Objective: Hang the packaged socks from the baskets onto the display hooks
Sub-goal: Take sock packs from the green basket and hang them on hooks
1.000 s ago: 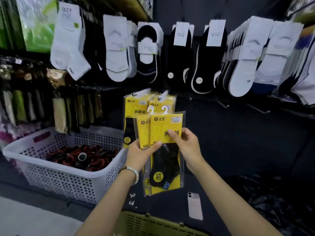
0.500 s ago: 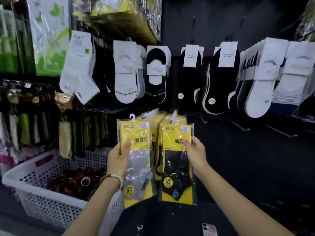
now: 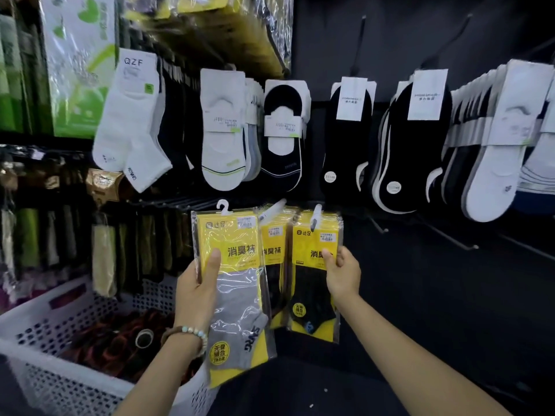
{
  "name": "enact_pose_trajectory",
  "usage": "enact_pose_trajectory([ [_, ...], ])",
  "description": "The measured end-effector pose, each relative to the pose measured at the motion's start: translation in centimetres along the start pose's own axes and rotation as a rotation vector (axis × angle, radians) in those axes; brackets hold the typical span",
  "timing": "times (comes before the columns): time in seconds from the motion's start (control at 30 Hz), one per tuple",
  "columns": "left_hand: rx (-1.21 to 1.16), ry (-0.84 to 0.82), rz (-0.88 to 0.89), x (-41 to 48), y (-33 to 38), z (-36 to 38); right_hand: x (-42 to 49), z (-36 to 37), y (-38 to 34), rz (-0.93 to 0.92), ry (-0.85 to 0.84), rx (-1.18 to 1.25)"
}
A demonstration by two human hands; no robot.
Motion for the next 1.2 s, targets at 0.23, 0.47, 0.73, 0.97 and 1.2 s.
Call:
enact_pose_trajectory([
  [0.23,-0.055,-0.036,-0.005,0.0,0.4,1.0,1.4,-0.7,0.5,0.076,0.021,-0.071],
  [0.47,-0.104,-0.138,-0.035,-1.2,1.7,2.4,-3.2,-3.5,-2.2,0.036,0.05,0.004],
  [0.73,-0.225,-0.192,-0.244,-4.0,1.9,5.9,-8.8,-2.9,-7.8,0.002,-0.257,0.195],
  [0.97,-0.206,-0.231,-0.288,-5.3,2.4,5.8,-9.5,-4.3,-6.1,0.21,-0.349,0.328],
  [1.2,0.015,-0.089,-0.189,-3.0,2.3,2.5,-7.1,-5.9,-4.8,0.192,-0.174,0.194],
])
Point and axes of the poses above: each hand's wrist, its own x-axis towards the middle knuckle, its own z-axis out of the palm, y = z × x, the point moved 4 cm from there along x, towards the middle knuckle, and after that the axes turned 4 degrees about -x, right-handed, at the moved point
